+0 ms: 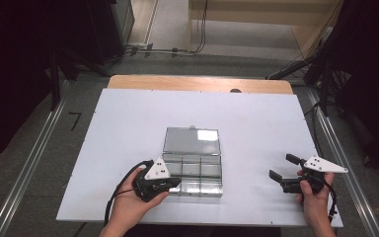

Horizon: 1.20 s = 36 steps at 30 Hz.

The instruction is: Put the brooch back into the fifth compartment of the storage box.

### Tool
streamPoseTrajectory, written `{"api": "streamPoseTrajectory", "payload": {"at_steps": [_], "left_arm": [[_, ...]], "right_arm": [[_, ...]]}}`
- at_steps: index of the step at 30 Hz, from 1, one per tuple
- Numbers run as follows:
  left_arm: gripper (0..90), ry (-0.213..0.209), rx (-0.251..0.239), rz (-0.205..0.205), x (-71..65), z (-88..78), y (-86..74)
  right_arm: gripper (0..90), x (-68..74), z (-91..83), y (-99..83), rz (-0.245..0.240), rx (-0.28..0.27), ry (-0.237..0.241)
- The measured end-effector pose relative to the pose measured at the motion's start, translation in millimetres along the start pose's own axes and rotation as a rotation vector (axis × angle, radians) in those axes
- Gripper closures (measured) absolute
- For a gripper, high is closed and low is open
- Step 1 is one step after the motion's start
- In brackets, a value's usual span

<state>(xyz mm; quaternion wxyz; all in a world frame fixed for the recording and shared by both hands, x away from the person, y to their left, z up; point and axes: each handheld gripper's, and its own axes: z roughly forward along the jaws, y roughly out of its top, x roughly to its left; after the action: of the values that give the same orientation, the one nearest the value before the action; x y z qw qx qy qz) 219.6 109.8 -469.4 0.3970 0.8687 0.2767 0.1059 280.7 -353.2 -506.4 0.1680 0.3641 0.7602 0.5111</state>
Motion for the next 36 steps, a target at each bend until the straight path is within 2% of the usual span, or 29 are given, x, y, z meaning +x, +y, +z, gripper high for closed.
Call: {"api": "streamPoseTrajectory", "payload": {"at_steps": [11, 26, 27, 30, 33, 36], "left_arm": [[89.3, -0.015, -0.008, 0.01, -4.5, 19.9, 2.3], [88.4, -0.021, 0.002, 0.027, -7.6, 38.2, 6.4], [84.7, -0.019, -0.001, 0.021, -7.3, 38.6, 7.0], [75.1, -0.057, -0.039, -0.035, -3.6, 35.9, 8.6], [62.5, -0.06, -0.063, -0.054, -2.2, 32.3, 9.0], [53.7, -0.078, -0.11, -0.081, -0.3, 28.0, 9.2]], "right_arm": [[0.0, 1.2, 0.7, -0.1, -0.006, 0.005, -0.007], [0.0, 1.7, -0.7, -0.7, -0.011, 0.003, -0.011], [0.0, 1.8, -0.7, -0.8, -0.012, 0.002, -0.011], [0.0, 1.7, -1.1, -1.1, -0.011, 0.001, -0.012], [0.0, 2.4, -1.5, -1.4, -0.009, 0.002, -0.013], [0.0, 3.1, -1.2, -1.5, -0.016, 0.004, -0.015]]}}
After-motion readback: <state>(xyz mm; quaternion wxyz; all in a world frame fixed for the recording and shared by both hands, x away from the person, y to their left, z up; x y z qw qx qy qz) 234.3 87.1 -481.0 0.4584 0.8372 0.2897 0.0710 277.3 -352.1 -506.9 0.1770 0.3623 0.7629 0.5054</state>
